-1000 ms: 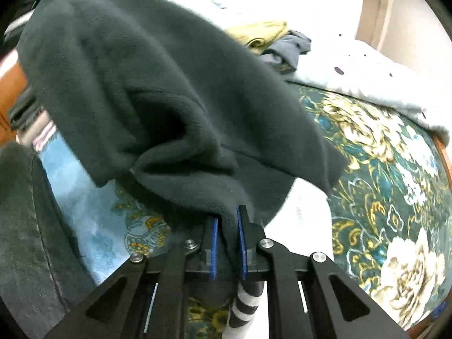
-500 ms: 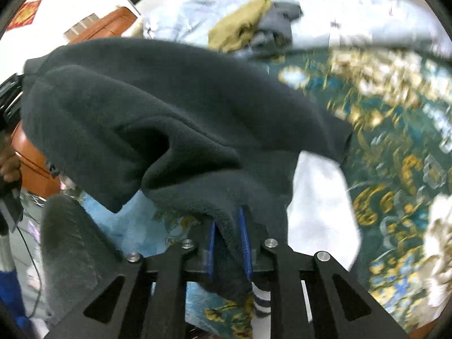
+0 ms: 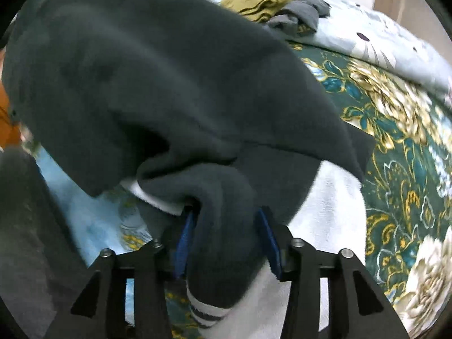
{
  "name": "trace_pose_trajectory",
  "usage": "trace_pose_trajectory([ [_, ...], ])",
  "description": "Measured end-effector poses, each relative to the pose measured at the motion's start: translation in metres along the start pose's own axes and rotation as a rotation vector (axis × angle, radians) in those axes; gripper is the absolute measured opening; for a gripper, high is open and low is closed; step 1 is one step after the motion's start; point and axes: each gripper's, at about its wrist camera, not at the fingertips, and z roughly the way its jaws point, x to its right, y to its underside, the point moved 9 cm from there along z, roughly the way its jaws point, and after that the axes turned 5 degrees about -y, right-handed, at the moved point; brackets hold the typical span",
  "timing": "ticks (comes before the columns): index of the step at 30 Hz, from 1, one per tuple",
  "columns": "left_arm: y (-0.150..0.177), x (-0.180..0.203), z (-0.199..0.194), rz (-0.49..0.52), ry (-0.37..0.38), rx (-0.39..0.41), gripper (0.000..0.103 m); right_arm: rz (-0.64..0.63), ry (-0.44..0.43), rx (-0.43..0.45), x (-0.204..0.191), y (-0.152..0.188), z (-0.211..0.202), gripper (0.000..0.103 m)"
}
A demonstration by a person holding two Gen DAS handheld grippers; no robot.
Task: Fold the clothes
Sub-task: 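Lift the jacket with both tools and carry it over the teal blanket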
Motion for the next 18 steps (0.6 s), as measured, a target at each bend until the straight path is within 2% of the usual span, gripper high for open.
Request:
trace_pose_trajectory([
  [2, 0.000, -0.003, 0.002, -0.004, 0.002, -0.003, 0.009, -0.022, 0.043, 0.008, -0.005, 0.000, 0.002, 0.050],
  [3, 0.000, -0.005, 0.001, 0.001, 0.005, -0.002, 0.009, 0.000, 0.063, 0.021, 0.000, -0.003, -0.001, 0.044],
  [4, 0.000, -0.005, 0.000, 0.010, 0.008, 0.001, 0.009, 0.024, 0.084, 0.034, 0.005, -0.007, -0.005, 0.011],
  [5, 0.001, -0.006, -0.002, 0.020, 0.010, 0.004, 0.009, 0.048, 0.104, 0.047, 0.011, -0.011, -0.009, 0.010],
  [7, 0.001, -0.008, -0.008, 0.043, 0.001, 0.011, 0.009, 0.167, 0.076, 0.094, 0.031, -0.022, -0.028, 0.009],
  [8, 0.000, -0.009, -0.011, 0.051, -0.001, 0.016, 0.008, 0.222, 0.097, 0.142, 0.048, -0.032, -0.049, 0.009],
  [12, -0.008, -0.007, -0.032, 0.077, 0.013, 0.052, 0.007, 0.307, 0.185, 0.347, 0.095, -0.074, -0.140, 0.009],
  [16, -0.040, 0.007, -0.080, 0.131, 0.035, 0.169, 0.007, 0.314, 0.226, 0.601, 0.112, -0.132, -0.246, 0.009],
  [18, -0.061, 0.014, -0.111, 0.159, 0.043, 0.239, 0.007, 0.271, 0.235, 0.710, 0.098, -0.155, -0.304, 0.009],
])
